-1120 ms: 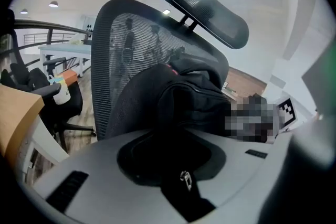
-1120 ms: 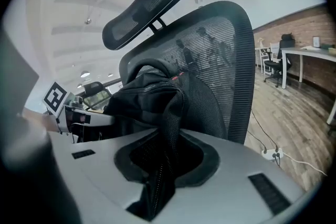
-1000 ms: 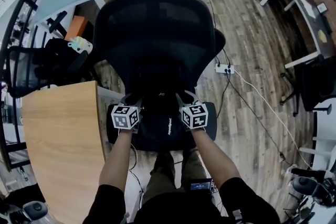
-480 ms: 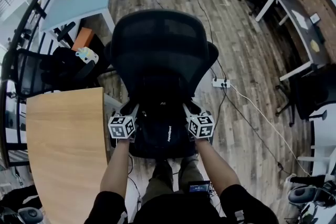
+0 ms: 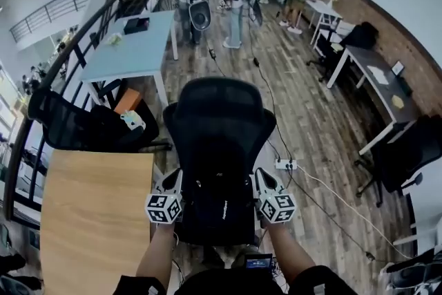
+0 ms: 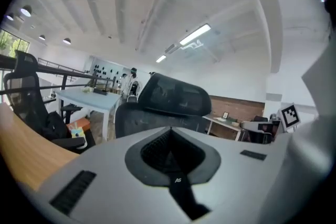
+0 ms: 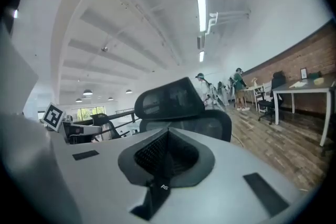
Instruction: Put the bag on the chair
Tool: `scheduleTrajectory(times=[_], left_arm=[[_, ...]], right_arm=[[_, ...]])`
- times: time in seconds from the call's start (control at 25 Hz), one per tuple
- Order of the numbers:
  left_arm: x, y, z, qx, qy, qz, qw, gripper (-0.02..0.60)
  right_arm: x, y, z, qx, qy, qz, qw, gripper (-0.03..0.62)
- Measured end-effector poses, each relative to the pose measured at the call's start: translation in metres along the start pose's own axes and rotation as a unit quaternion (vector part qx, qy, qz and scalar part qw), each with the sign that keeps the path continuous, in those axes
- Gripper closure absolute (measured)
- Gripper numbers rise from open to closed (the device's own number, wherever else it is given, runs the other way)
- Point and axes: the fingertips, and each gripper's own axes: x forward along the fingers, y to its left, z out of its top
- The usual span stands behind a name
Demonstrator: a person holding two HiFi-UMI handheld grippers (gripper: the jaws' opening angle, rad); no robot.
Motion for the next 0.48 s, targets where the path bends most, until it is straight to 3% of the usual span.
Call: scheduleTrajectory(times=[0.24, 0.48], left_arm=[[-0.057, -0.04, 0.067, 0.028, -0.059, -0.025, 0.9976, 0.578], [-0.119, -0.073, 0.129, 0.051, -0.136, -0.002, 0.9895, 0.578]], right_arm=[[-0.052, 0.033, 0.073, -0.025, -0.064, 0.01, 0.998, 0.582], [-0.108, 0.055, 0.128, -0.058, -0.113, 0.029, 0.991, 0.582]])
